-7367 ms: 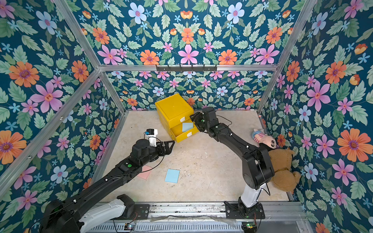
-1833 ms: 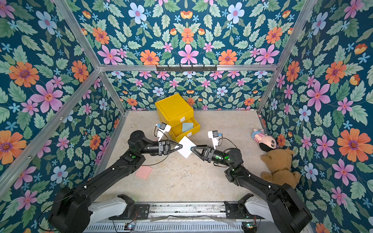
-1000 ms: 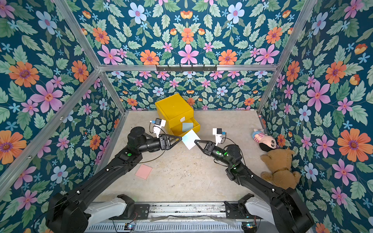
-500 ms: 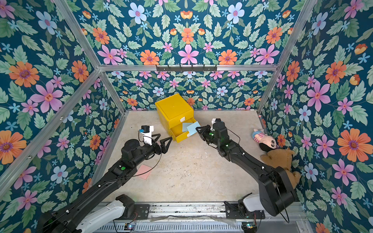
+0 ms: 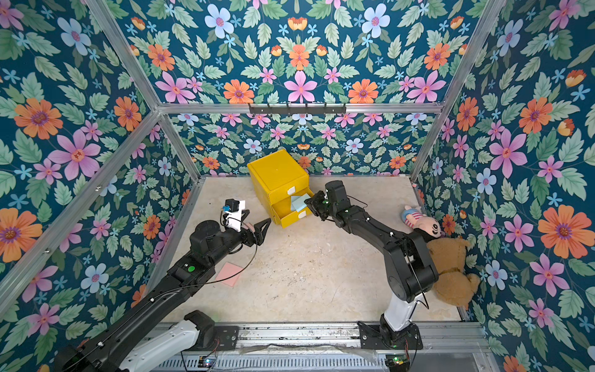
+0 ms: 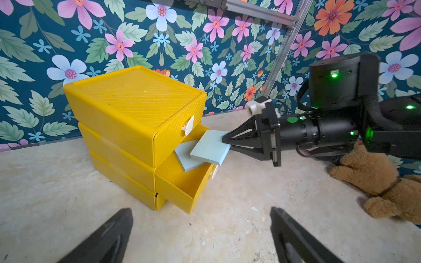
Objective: Please put the sticky notes in the drawer by color
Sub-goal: Place the sticky notes in the drawer.
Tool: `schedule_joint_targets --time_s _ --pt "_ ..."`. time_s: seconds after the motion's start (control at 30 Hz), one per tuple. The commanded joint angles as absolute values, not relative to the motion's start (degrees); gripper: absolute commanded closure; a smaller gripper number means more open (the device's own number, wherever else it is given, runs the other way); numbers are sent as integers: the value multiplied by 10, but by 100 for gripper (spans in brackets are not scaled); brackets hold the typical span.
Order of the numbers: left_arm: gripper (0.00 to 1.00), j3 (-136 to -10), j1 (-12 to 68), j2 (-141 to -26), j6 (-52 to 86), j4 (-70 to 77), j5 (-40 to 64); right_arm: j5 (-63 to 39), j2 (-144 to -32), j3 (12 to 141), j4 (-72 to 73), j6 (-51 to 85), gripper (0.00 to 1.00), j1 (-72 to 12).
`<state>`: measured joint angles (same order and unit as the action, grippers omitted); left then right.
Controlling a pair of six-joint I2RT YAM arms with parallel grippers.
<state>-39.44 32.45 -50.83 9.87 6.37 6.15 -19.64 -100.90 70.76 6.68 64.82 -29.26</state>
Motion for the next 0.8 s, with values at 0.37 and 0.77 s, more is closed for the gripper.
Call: schedule_joint_targets --time_s 0.37,0.77 --pt "0 -383 324 -501 95 71 67 -228 -1095 775 79 665 100 -315" --pt "0 -380 324 -495 98 63 67 -208 -1063 777 69 616 49 -315"
